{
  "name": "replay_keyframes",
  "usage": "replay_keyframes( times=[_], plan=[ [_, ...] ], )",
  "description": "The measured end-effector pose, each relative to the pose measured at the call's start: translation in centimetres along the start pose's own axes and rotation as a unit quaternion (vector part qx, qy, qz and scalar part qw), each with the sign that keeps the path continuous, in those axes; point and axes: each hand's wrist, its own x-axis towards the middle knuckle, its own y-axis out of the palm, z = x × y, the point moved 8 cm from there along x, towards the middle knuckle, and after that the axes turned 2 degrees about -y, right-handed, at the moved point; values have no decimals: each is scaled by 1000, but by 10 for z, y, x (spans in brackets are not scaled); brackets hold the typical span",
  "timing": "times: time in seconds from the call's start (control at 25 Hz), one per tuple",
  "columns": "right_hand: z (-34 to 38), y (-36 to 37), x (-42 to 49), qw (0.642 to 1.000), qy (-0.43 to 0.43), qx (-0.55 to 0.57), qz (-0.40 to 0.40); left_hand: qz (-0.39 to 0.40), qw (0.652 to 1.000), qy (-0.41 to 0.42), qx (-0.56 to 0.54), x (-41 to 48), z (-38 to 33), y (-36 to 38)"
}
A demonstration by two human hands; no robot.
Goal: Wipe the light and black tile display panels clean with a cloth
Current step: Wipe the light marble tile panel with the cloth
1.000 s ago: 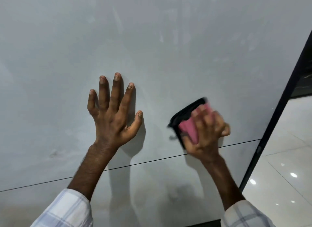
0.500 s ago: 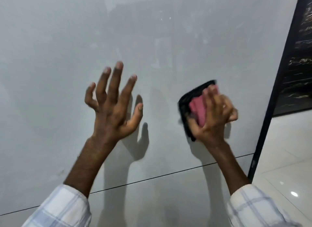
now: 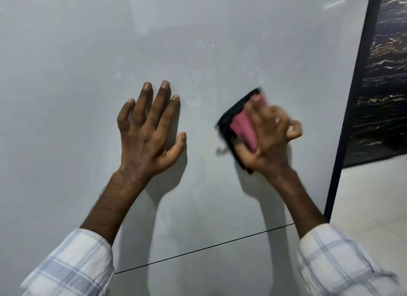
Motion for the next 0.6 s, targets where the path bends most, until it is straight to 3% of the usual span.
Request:
replay_keyframes(
  times=[0.08, 0.12, 0.16, 0.2, 0.24, 0.32, 0.36, 0.4, 0.48, 0.56, 0.6],
  plan=[
    [-41, -14, 26, 954, 281, 41, -94, -2, 1000, -2, -8, 0, 1, -1],
    [-37, -17, 29, 927, 352, 46, -117, -1, 1000, -4, -11, 0, 2, -1],
    [-21, -16, 32, 931, 347, 29, -112, 2, 1000, -5, -13, 0, 2, -1],
    [3, -10, 33, 960, 264, 9, -88, 5, 1000, -6, -13, -1, 1, -1],
    [32, -3, 30, 991, 123, -10, -51, 8, 1000, -4, -14, 0, 1, -1],
    [59, 0, 22, 989, -140, -37, -3, 12, 1000, -1, -22, 1, 1, -2],
    [49, -2, 32, 981, -192, -40, -2, 12, 1000, -3, -29, 3, 2, -3],
    [31, -6, 50, 982, -179, -51, -9, 8, 999, -7, -34, 7, 3, -4],
    [-18, -17, 96, 997, 24, -38, -62, -5, 999, -21, -31, 26, 8, -10],
    [-32, -22, 106, 959, 253, 13, -128, -23, 999, -37, -23, 56, 18, -17],
    [-18, -20, 103, 949, 280, 21, -140, -31, 998, -42, -19, 72, 24, -20]
  ],
)
